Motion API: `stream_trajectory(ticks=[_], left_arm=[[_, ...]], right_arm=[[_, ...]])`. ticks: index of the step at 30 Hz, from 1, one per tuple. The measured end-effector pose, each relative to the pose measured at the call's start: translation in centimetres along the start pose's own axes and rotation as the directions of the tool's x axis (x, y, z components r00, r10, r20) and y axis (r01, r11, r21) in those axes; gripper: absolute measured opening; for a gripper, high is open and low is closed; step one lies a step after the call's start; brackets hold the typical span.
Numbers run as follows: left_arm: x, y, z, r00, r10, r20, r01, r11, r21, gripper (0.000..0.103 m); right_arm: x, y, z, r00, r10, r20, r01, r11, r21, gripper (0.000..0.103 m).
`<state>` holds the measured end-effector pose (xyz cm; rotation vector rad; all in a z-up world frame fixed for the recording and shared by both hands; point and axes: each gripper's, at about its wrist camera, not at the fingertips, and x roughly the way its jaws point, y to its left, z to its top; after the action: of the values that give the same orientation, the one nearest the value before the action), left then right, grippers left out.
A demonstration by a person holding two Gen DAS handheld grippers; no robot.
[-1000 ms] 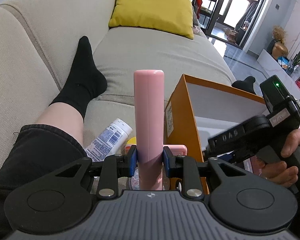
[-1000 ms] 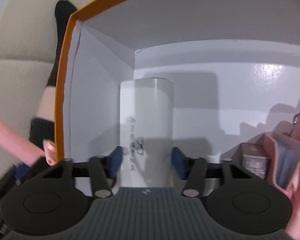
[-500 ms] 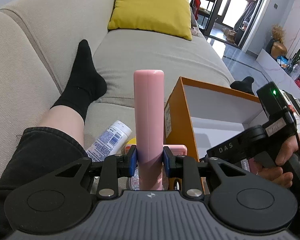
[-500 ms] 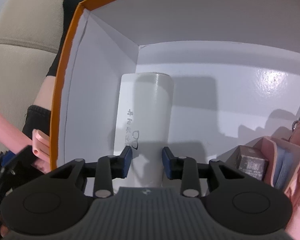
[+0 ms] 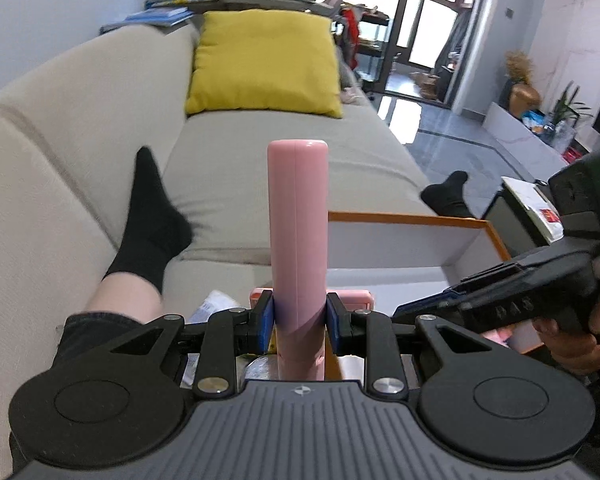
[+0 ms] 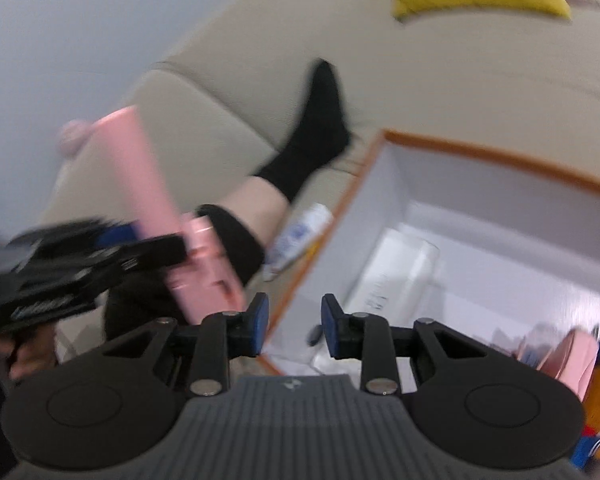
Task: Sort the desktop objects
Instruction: 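Pass the pink cylinder from the left tool to the right tool, then lower the pink cylinder into the orange box and open the right tool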
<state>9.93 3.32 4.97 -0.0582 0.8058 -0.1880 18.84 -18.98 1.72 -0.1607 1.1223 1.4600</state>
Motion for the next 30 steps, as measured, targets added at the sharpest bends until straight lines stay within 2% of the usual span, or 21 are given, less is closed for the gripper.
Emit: stream_trajectory(ticks=[4,7,9,11,13,19,21,26,30], left_arm=[[0.0,-1.6,1.1,0.999,-0.045,0.013,0.045,0.998,0.043,0.030],[1.1,-2.5,1.5,0.995,-0.100,-0.007,0.100,0.994,0.052,0.030],[2.0,-3.2,1.7,0.989,-0.143,-0.028,0.144,0.988,0.057,0.030],[3.1,-3.4,1.8,0.979,-0.194,-0.058,0.197,0.980,0.043,0.030],[4.5,-3.5,1.9,0.964,-0.246,-0.098,0.249,0.968,0.021,0.030],[7.6,-3.1,2.9,0.945,-0.290,-0.150,0.290,0.957,-0.022,0.030],[8.4,-2.9,3.1,0.949,-0.272,-0.159,0.270,0.962,-0.033,0.031],[10.2,-1.6,2.9,0.945,-0.281,-0.169,0.269,0.959,-0.093,0.030],[10.4,-0.7,2.4,0.961,-0.230,-0.151,0.218,0.971,-0.094,0.030]], right_arm=[[-1.7,2.3,-0.4,0.999,0.002,0.039,0.002,0.994,-0.105,0.031],[-3.2,2.8,-0.6,0.996,-0.028,0.083,0.041,0.985,-0.170,0.029],[-3.5,2.8,-0.9,0.992,-0.064,0.105,0.085,0.974,-0.208,0.021],[-3.6,2.3,-1.1,0.992,-0.070,0.103,0.092,0.969,-0.227,0.017],[-3.5,1.5,-1.3,0.992,-0.069,0.108,0.091,0.972,-0.217,0.012],[-2.7,-0.5,-0.9,0.991,-0.082,0.107,0.096,0.986,-0.139,0.008],[-2.2,-1.1,-0.5,0.992,-0.085,0.095,0.095,0.989,-0.110,0.006],[0.6,-2.8,0.7,0.989,-0.148,0.023,0.149,0.989,-0.003,0.006],[2.8,-4.9,1.0,0.987,-0.155,-0.051,0.160,0.980,0.120,0.006]])
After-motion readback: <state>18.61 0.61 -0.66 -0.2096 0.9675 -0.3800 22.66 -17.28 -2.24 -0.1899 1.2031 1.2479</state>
